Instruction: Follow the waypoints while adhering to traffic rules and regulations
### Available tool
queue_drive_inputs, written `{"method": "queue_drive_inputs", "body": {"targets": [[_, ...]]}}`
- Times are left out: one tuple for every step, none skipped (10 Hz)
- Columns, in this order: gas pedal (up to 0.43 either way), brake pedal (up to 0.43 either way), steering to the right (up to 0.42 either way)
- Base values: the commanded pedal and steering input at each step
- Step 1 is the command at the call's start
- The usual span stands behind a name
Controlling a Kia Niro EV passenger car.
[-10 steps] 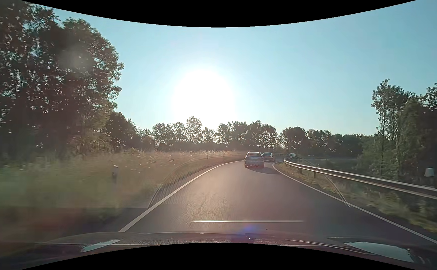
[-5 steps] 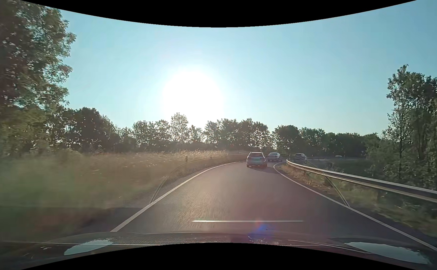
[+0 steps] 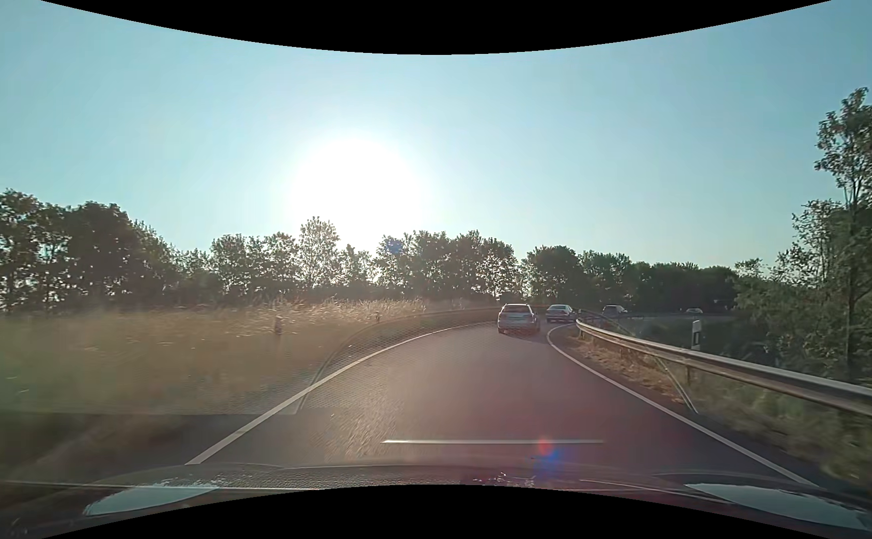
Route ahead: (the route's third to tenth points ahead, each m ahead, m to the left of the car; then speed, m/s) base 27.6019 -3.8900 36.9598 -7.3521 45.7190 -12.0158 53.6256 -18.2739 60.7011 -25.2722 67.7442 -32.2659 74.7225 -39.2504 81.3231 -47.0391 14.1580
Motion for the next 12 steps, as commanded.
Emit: {"method": "queue_drive_inputs", "body": {"targets": [[0.24, 0.0, 0.049], [0.24, 0.0, 0.049], [0.24, 0.0, 0.049], [0.24, 0.0, 0.049], [0.24, 0.0, 0.049], [0.24, 0.0, 0.05], [0.24, 0.0, 0.05], [0.24, 0.0, 0.051], [0.24, 0.0, 0.053], [0.24, 0.0, 0.053], [0.24, 0.0, 0.054], [0.24, 0.0, 0.057]]}}
